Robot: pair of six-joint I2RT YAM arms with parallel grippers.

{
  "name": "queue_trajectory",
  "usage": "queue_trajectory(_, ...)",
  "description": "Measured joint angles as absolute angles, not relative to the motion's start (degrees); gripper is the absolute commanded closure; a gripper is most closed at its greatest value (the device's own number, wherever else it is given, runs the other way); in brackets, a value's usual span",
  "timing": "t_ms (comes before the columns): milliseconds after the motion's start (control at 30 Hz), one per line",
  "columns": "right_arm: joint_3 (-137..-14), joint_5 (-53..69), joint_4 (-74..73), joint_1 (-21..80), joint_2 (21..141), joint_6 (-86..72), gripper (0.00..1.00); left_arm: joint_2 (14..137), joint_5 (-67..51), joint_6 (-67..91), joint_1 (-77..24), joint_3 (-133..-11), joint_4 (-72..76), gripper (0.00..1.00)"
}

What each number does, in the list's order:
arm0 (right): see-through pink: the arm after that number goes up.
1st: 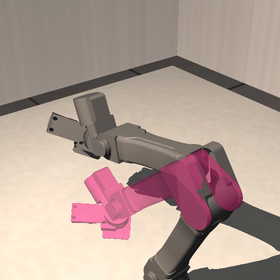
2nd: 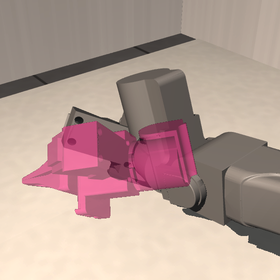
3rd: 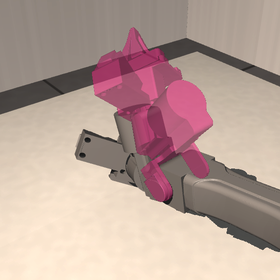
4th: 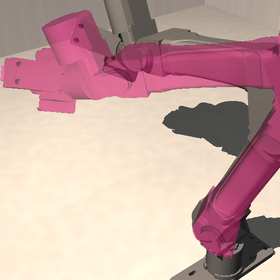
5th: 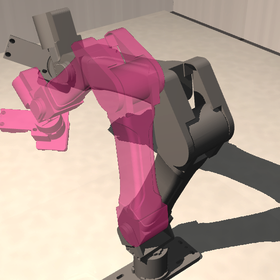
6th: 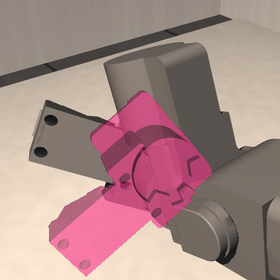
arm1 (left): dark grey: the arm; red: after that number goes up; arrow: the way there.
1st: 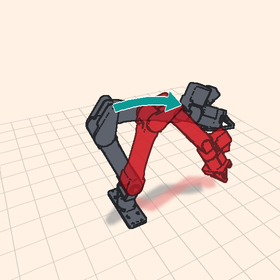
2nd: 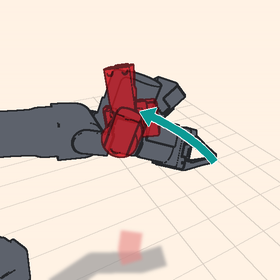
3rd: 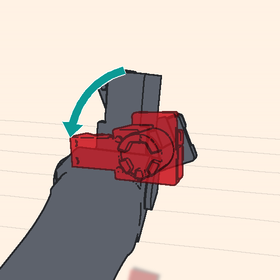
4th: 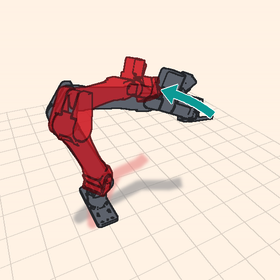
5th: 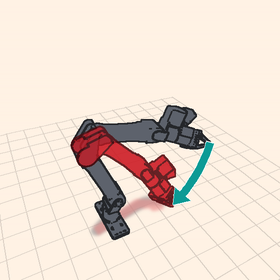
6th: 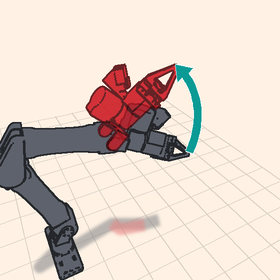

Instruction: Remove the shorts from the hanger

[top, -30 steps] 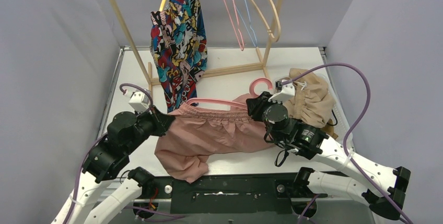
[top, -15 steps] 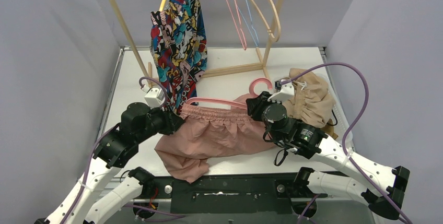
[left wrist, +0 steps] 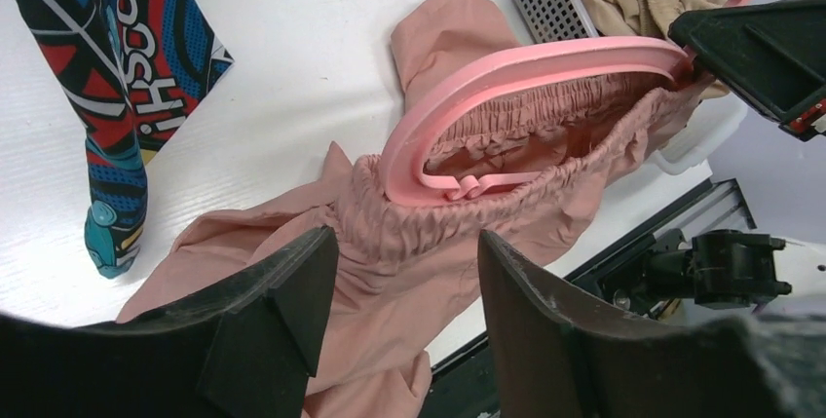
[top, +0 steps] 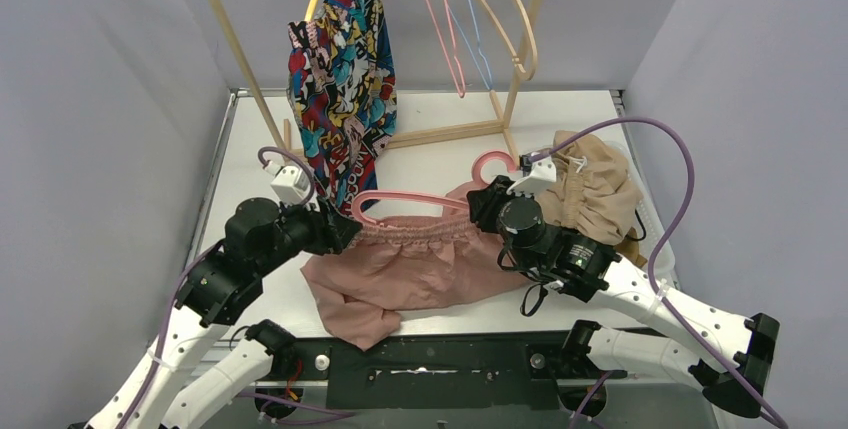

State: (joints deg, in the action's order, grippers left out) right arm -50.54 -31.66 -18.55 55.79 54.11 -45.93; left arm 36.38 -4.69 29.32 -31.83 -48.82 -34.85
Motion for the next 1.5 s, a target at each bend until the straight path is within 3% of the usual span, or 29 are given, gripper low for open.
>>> queue_trajectory(200, -50.5, -31.6, -18.6, 55.8, 54.1, -46.0, 1.0, 38.0, -4.8, 29.6, -31.8, -47.0, -33.2, 0.53)
queue_trajectory(567, -49.7, -28.6, -17.7, 55.5, 54.1, -44.6, 1.0, 34.5, -3.9, 30.1, -31.8, -45.4, -32.7, 0.37)
queue_trajectory(933, -49.6, -21.8, -16.3, 55.5, 55.6, -40.7, 1.0, 43.0, -8.3, 26.6, -31.0, -45.8, -32.8, 0.32)
queue_trajectory(1267, -49.5, -19.5, -15.9, 55.0, 55.6, -38.7, 0.99, 47.9, -29.9, 21.5, -19.3, -46.7, -32.4, 0.35)
queue_trajectory(1500, -49.5, -19.0, -15.9, 55.0, 55.6, -38.4, 0.98, 47.2, -40.8, 20.8, -12.3, -46.6, -30.9, 0.52)
